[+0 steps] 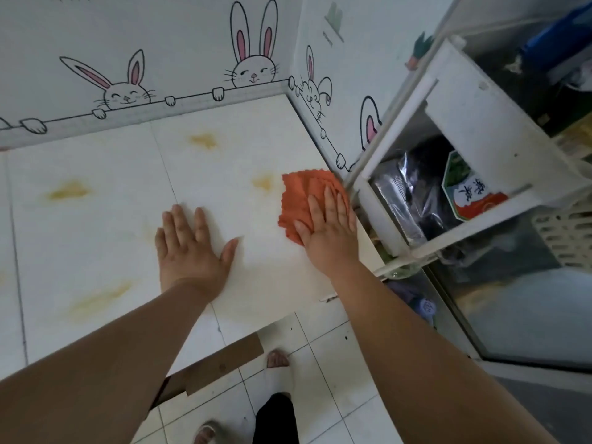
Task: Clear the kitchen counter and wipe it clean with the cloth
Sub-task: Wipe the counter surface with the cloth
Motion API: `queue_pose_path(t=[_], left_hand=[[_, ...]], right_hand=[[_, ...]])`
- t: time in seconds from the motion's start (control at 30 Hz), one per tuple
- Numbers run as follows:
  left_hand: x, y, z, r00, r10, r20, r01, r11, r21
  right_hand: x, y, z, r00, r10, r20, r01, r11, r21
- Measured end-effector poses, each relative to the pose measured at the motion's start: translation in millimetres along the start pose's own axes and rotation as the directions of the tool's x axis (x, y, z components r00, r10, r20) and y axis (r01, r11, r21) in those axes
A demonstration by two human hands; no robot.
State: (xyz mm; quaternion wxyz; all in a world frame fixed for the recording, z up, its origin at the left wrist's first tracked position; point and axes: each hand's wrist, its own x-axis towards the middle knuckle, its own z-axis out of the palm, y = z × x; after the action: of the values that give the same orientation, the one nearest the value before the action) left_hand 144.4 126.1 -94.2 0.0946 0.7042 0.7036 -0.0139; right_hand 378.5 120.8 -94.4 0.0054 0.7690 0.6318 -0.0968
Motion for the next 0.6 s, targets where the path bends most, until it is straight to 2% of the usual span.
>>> queue_pose_path(t=[0.17,0.27,0.33,0.43,0.5,0.6], left_hand=[[0,-1,0,1.0,0.008,0.002,-0.008,1.0,0.02],[-1,-1,-1,1.0,0.008,0.019,-0.009,1.0,0.021],[0,0,-1,1.0,0.008,0.019,-0.008,1.0,0.016],[-1,1,-2,1.0,0.007,0.019,-0.008,1.0,0.009],[-1,2,-1,1.0,0.008,0.014,-0.008,1.0,-0.007],[0,2,-2,1.0,0.004,-0.006,-0.004,1.0,-0.012]], right_hand=[[-69,34,14,0.986,0.112,-0.12,-0.114,0.993,-0.008],[-81,29,18,0.974,0.21,-0.084,-0.21,0.978,0.002],[-78,17,16,0.975,0.219,-0.039,-0.219,0.976,0.007],[-66,-7,14,0.999,0.011,-0.035,-0.012,1.0,-0.021],[-43,-27,12,0.99,-0.13,-0.06,0.13,0.992,-0.002],[20,-60,4,0.979,-0.202,-0.019,0.203,0.978,0.04]])
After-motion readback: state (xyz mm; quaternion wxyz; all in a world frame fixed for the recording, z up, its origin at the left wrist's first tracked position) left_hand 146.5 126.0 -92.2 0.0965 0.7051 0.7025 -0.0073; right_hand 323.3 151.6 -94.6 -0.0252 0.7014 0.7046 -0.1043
